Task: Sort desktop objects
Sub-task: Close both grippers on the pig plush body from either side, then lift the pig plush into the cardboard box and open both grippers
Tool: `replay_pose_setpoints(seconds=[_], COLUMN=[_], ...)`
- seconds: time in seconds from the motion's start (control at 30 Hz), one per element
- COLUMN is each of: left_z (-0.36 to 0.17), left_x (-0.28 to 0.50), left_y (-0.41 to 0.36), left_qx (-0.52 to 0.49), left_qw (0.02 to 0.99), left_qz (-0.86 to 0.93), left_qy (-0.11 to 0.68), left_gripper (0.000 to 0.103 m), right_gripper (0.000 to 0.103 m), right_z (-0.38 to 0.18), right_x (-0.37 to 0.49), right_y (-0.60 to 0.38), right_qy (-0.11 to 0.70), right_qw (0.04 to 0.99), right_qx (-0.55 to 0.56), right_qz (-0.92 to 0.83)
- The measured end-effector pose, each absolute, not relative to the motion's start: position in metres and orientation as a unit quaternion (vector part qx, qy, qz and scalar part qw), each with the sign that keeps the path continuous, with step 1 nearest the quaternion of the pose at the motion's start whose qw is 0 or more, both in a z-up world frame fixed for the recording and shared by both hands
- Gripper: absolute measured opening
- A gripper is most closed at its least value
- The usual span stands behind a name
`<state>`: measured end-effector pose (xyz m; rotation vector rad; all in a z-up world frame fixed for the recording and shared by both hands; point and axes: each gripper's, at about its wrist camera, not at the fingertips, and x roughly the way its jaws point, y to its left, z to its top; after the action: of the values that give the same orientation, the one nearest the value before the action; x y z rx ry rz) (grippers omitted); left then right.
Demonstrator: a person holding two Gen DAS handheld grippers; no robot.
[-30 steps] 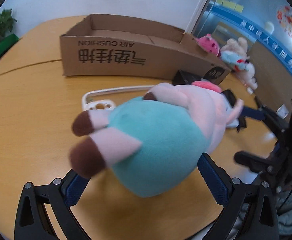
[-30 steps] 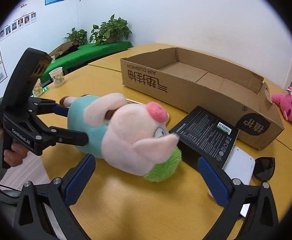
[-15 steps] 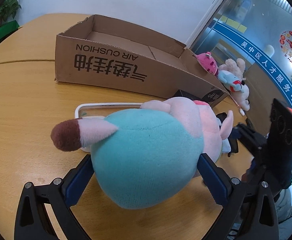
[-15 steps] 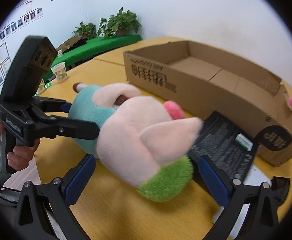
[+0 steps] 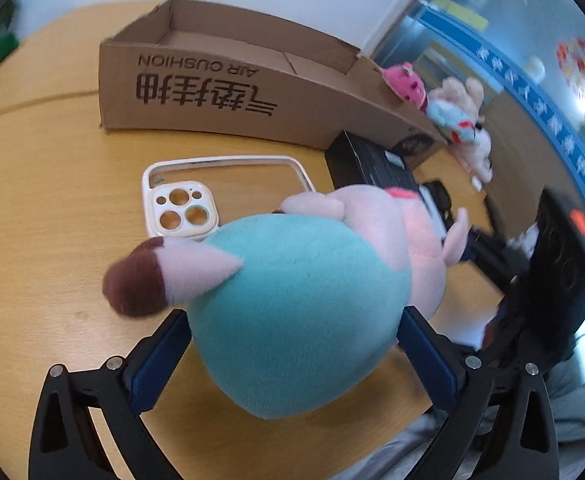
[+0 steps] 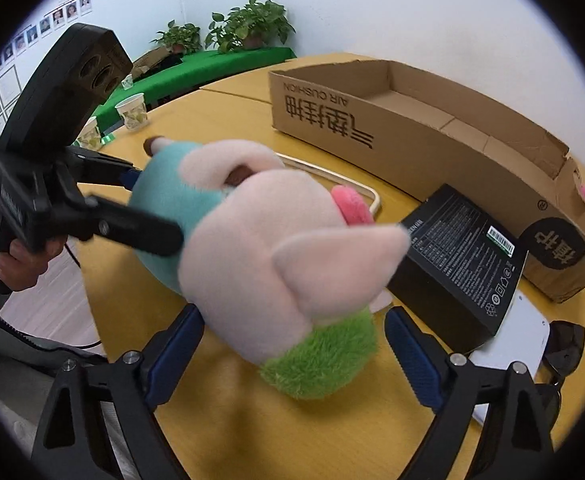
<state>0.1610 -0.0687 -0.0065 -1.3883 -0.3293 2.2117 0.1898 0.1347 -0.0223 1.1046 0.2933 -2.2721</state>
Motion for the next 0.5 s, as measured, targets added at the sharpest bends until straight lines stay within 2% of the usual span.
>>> replay_pose_setpoints(seconds=[0.07, 0.13, 0.33, 0.5], left_z=[-0.004, -0.001, 0.045, 0.123], left_x=[0.155, 0.154, 0.149, 0.13], left_y=[-0.07, -0.068, -0.065, -0.051], left_qx=[-0.502, -0.499, -0.461, -0.384], left_qw=[0.252, 0.253, 0.259, 0.243], left_qz=[0.816, 0.82, 0.844, 0.89], left_qy=[-0.135, -0.119, -0.092, -0.035], left_gripper=[0.091, 0.084, 0.078, 0.077], right_gripper=[0.076, 0.073, 0.07, 0.07], right_z=[-0.023, -0.02, 0.01, 0.07], right_x=[0.179, 0.176, 0.174, 0.154], right_y=[0.137, 0.137, 0.138, 0.14], right_qy=[0.085, 0.081, 0.079, 0.101], right_qw=[0.299, 0.301, 0.303, 0.283], right_qx=[0.421, 0.415, 0.377, 0.301], right_qz=[-0.852, -0.855, -0.872, -0.905])
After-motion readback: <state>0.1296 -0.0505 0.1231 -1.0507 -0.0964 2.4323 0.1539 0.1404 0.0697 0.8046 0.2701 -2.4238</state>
